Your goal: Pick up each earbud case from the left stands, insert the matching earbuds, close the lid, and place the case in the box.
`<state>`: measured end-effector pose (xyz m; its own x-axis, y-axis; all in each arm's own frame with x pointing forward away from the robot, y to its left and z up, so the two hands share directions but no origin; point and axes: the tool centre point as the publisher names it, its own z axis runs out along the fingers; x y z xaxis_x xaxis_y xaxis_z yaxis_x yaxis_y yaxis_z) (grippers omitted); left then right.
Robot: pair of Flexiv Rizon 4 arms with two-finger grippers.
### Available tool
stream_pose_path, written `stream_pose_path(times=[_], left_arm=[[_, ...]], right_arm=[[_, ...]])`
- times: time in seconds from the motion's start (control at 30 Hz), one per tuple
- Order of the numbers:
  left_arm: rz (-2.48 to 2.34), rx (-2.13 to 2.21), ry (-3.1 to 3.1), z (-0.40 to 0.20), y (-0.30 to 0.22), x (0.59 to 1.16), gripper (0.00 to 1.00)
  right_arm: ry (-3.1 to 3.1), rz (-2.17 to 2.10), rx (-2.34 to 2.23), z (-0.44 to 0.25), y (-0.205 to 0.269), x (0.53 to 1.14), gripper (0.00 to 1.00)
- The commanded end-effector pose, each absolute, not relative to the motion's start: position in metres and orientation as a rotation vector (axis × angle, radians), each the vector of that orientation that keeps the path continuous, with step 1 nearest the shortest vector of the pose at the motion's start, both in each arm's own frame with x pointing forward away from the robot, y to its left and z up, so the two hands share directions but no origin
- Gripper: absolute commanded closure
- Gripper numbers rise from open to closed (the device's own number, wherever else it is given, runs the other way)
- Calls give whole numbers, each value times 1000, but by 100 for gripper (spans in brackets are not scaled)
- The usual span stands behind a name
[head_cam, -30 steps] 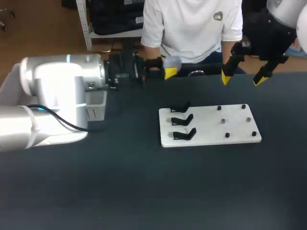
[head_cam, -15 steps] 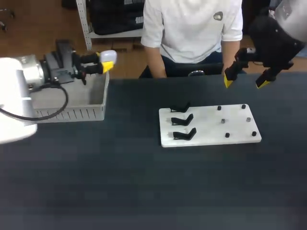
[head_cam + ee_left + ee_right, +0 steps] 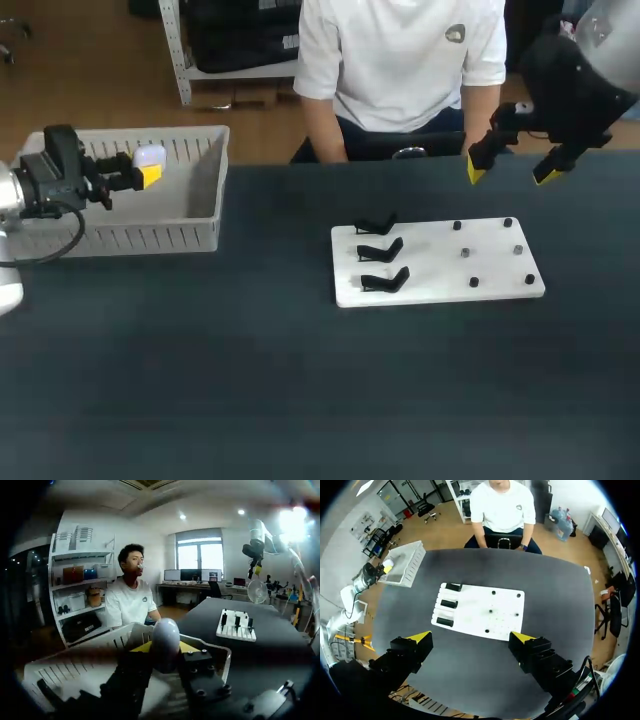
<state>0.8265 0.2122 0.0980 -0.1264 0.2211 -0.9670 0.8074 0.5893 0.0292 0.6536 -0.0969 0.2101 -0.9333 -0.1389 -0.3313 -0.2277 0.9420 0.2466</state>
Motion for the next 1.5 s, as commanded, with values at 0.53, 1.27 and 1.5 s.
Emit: stream_pose_path(times=[0.53,1.27,1.5], left_arm=[[-702,867,1771,57,209,856,20],[-690,977,1734,122,144,784,0],[-713,979,1761,131,134,771,0]], right_arm=[[2780,403,-265,210,-97,651,0],[2702,434,-561,214,-120,635,0],[2689,489,-689,212,-125,629,0]])
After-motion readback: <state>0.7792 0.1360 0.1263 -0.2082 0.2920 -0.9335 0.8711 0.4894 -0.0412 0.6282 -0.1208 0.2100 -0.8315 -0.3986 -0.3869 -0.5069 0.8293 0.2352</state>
